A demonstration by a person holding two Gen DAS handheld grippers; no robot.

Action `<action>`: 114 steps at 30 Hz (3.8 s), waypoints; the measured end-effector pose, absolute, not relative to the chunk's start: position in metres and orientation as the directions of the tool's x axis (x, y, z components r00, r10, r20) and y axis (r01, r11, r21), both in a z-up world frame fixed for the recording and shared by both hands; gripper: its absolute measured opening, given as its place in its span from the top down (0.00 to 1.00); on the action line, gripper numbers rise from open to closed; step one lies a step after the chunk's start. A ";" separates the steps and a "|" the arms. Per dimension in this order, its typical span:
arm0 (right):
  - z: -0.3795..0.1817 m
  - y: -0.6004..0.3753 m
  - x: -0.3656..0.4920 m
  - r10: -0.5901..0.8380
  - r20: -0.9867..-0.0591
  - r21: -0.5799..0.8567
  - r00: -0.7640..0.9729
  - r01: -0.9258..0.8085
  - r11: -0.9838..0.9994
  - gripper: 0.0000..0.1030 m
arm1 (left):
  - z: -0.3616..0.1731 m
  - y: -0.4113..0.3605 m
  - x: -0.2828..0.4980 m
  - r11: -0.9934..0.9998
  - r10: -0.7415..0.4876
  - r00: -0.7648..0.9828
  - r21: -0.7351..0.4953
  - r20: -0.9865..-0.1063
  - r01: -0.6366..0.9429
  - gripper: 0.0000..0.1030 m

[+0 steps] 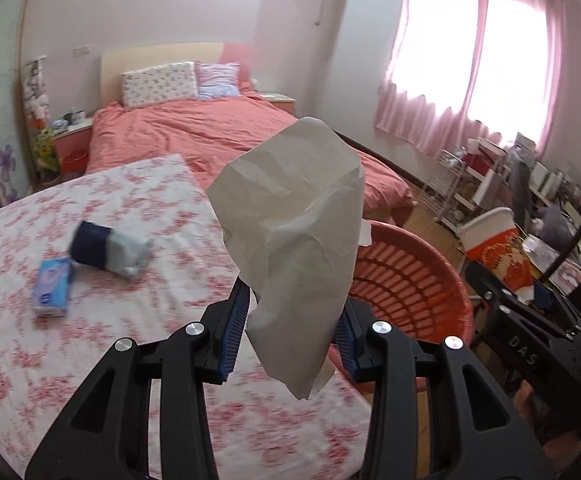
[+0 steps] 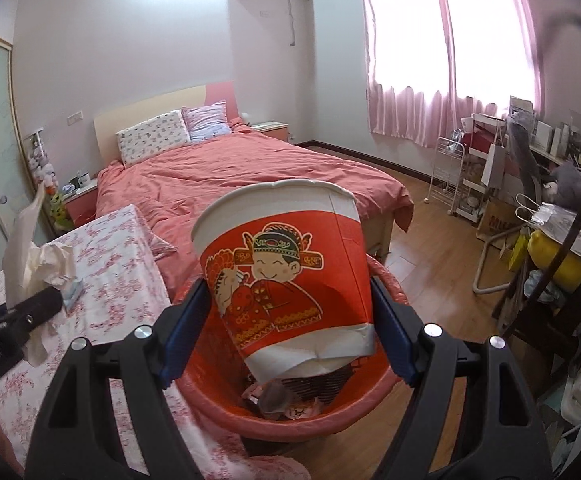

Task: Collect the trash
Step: 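Carry tissue and red paper cup over the orange basket, then open both tools to drop tissue and cup into the basket, then move both tools back toward the remaining items on the bed, then grasp the blue Vinda tissue pack with the left tool while the right tool grasps the navy sock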

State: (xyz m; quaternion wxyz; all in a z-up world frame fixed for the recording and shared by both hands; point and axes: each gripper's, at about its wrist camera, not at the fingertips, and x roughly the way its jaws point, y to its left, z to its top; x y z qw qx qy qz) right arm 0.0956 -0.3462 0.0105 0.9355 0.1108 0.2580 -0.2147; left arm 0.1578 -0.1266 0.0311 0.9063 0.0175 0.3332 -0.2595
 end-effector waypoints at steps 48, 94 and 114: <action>-0.024 -0.415 0.131 -0.231 -0.588 0.255 0.775 0.449 0.856 0.14 | -0.017 -0.202 0.171 0.840 -0.440 0.534 -0.121 -0.722 0.529 0.37; -0.024 -0.226 0.174 -0.063 -0.659 0.060 0.750 0.136 0.989 0.11 | -0.046 0.051 0.292 1.000 0.008 0.617 0.017 -0.787 0.009 0.34; -0.018 -0.134 0.253 0.083 -0.666 0.038 0.741 -0.077 0.996 0.11 | -0.035 0.133 0.266 0.999 0.005 0.637 -0.029 -0.771 -0.044 0.49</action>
